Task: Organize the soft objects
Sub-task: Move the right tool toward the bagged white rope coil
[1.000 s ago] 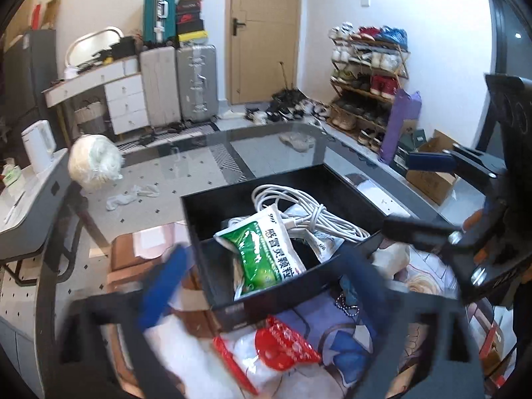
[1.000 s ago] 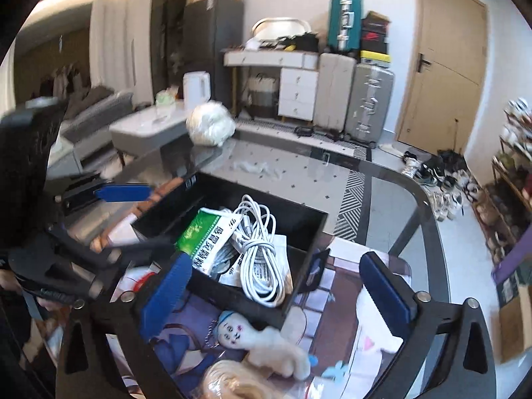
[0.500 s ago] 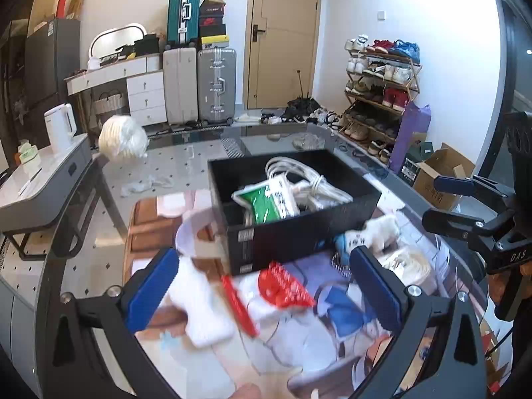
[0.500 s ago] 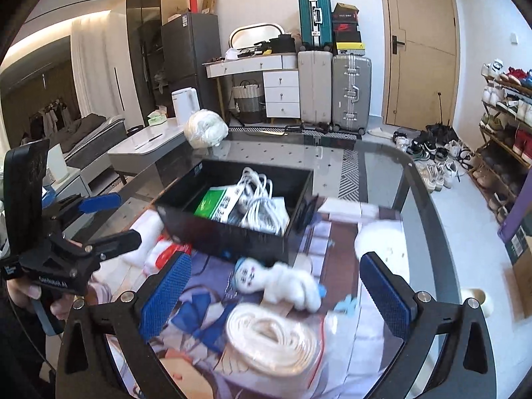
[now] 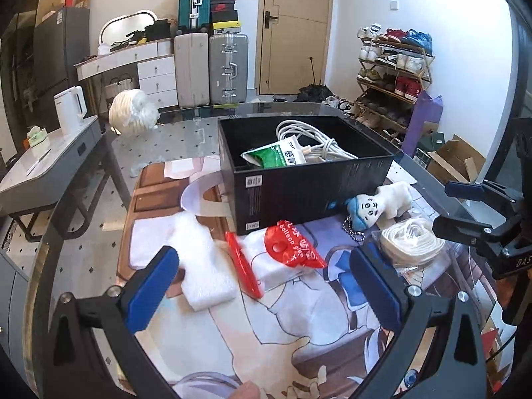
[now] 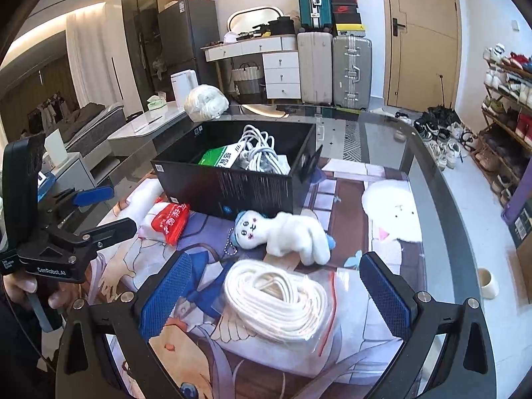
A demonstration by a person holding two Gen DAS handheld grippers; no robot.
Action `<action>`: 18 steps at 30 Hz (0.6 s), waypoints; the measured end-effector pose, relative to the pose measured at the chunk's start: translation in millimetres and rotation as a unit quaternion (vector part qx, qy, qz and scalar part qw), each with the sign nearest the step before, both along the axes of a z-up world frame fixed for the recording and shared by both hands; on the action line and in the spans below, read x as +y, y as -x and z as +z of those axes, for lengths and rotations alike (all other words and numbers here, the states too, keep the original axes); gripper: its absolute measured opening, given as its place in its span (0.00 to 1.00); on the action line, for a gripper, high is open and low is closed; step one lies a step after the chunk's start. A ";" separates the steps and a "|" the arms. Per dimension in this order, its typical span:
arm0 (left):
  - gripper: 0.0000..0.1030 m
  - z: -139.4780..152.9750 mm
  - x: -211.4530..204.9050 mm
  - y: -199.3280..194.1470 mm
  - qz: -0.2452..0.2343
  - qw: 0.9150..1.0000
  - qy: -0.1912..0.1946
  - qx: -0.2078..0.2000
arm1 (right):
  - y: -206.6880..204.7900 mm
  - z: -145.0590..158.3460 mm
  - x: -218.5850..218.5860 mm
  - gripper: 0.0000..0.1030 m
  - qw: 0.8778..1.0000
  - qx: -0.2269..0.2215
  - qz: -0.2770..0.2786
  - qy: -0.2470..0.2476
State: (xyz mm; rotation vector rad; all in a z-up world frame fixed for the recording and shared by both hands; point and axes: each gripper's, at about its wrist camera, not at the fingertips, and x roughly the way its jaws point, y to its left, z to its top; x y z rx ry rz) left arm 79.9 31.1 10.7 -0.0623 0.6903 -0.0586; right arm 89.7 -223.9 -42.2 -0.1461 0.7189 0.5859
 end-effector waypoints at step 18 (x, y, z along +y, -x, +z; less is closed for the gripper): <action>1.00 -15.4 -2.4 1.7 0.003 1.000 0.015 0.017 | -10.1 -45.1 9.8 1.00 0.996 0.075 -0.016 0.047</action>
